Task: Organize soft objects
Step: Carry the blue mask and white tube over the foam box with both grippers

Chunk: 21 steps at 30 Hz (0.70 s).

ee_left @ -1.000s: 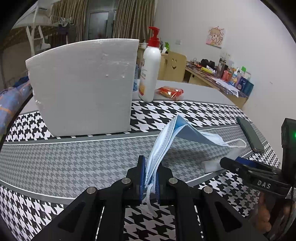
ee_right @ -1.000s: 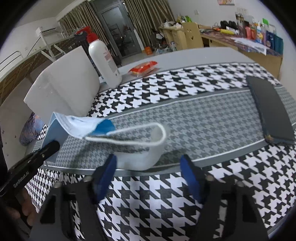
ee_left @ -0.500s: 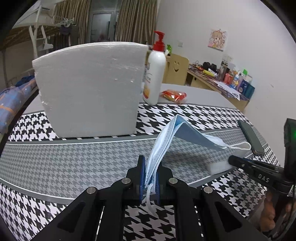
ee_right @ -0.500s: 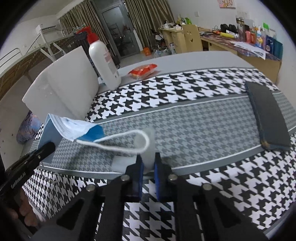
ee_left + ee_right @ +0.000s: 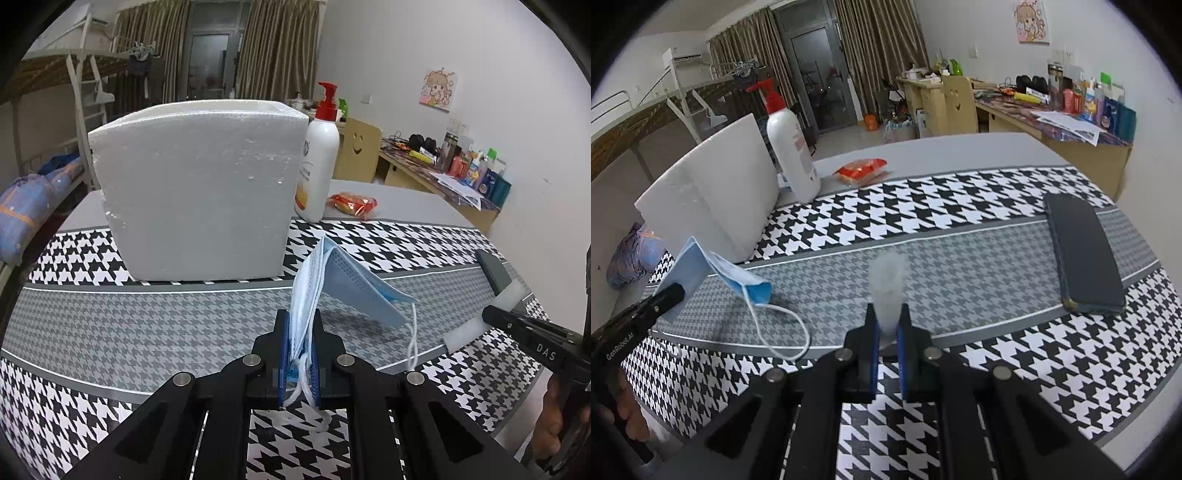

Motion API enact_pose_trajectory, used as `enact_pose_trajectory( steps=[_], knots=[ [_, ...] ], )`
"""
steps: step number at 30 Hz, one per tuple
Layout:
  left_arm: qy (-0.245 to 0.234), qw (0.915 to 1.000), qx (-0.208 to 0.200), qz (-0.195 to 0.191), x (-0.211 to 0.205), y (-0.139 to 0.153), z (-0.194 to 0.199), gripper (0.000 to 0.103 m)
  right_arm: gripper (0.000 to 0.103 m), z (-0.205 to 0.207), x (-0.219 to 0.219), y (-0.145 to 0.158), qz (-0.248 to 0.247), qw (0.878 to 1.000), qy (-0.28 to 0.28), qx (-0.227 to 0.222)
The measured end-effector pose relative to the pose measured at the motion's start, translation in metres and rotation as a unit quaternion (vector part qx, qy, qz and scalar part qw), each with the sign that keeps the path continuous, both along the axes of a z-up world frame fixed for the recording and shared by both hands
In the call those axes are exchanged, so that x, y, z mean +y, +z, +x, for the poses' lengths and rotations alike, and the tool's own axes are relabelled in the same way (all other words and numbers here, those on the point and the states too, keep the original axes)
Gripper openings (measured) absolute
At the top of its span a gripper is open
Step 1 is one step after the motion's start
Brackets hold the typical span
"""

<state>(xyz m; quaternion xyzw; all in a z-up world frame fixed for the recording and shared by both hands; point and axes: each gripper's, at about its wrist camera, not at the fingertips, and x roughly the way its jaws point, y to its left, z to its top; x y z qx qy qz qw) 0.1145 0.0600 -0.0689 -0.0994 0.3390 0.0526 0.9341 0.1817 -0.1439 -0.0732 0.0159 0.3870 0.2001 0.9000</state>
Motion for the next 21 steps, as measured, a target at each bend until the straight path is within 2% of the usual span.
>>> enact_pose_trajectory(
  steps=[21],
  knots=[
    [-0.005,0.9999,-0.006,0.013,-0.002,0.010,-0.027,0.010,0.011,-0.024,0.005,0.020,0.001,0.999,0.011,-0.031]
  ],
)
